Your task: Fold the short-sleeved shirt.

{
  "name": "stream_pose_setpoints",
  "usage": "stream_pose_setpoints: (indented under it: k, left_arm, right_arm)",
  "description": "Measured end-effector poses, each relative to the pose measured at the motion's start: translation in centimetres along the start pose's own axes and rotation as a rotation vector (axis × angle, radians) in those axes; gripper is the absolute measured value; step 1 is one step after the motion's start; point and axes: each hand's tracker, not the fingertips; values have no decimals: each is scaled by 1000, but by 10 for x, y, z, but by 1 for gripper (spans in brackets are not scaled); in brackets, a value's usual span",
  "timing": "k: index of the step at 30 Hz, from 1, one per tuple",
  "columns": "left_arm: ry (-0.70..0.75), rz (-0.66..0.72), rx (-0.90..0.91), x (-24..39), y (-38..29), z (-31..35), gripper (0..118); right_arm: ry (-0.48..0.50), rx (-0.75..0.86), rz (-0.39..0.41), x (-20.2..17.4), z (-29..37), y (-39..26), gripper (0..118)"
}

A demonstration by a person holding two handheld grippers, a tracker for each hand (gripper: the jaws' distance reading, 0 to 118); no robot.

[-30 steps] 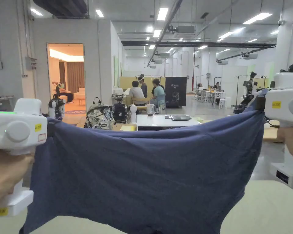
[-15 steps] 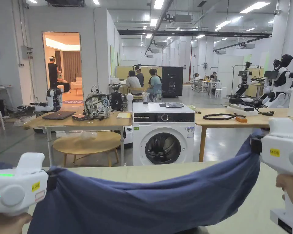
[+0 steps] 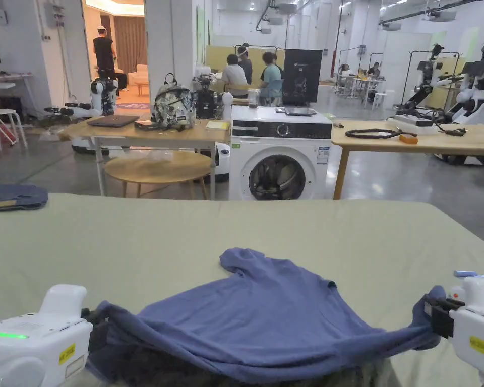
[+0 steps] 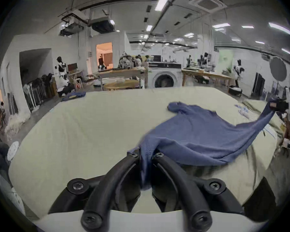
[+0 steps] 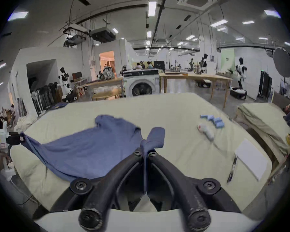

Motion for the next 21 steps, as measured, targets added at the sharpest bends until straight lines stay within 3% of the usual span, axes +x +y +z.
stream_pose_setpoints:
  k: [12, 16, 17, 18, 19, 20, 21]
  left_arm:
    - [-47, -108, -164, 14, -92, 31, 5]
    - [-45, -20, -250, 12, -114, 9, 5]
    - [-57, 5, -271, 11, -116, 6, 13]
    - [-39, 5, -281, 13, -118, 5, 39]
    - [-33, -1, -264, 13, -119, 4, 78]
    - [-37, -2, -262, 10, -118, 4, 106]
    - [-39, -2, -265, 10, -117, 4, 107]
  right_arm:
    - [-28, -115, -13, 36, 21, -92, 0]
    - [-49, -206, 21, 35, 7, -113, 0]
    - [-51, -240, 52, 34, 3, -118, 2]
    - [-57, -254, 60, 34, 0, -121, 7]
    - [-51, -257, 45, 35, -3, -123, 23]
    - [-48, -275, 38, 35, -5, -123, 63]
    - [-50, -277, 34, 35, -4, -124, 97]
